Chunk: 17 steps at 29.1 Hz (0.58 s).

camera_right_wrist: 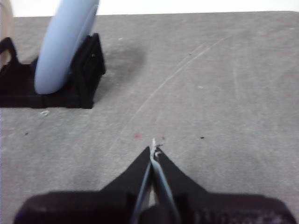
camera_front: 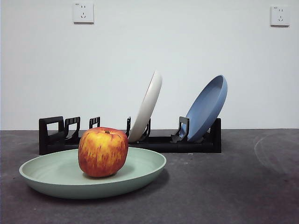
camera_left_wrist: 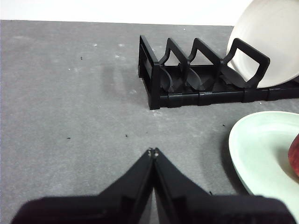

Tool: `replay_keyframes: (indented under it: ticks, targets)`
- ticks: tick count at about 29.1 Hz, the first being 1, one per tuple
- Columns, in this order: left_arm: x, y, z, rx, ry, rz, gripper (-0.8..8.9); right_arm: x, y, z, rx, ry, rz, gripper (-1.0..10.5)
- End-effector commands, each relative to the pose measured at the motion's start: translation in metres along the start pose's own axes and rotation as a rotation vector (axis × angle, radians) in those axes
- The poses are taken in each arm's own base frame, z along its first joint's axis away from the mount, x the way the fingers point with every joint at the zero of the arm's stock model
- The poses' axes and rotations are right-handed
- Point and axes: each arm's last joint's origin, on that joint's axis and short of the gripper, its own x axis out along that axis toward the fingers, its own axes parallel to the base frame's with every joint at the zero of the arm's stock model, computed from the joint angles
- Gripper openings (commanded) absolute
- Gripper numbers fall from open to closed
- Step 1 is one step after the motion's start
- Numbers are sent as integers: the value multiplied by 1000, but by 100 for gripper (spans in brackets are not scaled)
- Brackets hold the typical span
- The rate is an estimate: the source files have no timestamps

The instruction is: Take the green plate from the plate rack,put the plate on the table,take the apple from the table,put the apple in the plate

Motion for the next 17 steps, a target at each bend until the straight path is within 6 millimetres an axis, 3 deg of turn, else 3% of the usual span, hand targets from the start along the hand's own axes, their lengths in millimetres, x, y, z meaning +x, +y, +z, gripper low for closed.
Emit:
replay_keyframes:
  ticks: [1, 4, 9, 17]
  targets:
    - [1, 0, -2, 12, -1, 2, -4, -6, 0, -7, -33, -67, -2, 0]
    - [1, 0, -2, 12, 0, 2, -4, -13, 0, -17, -46, -119, -14, 0]
    - [1, 0, -2, 12, 0, 2, -3, -21, 0, -29, -40, -44, -52, 0]
    - [1, 0, -2, 11, 2, 2, -4, -24, 0, -27, -42, -87, -60, 0]
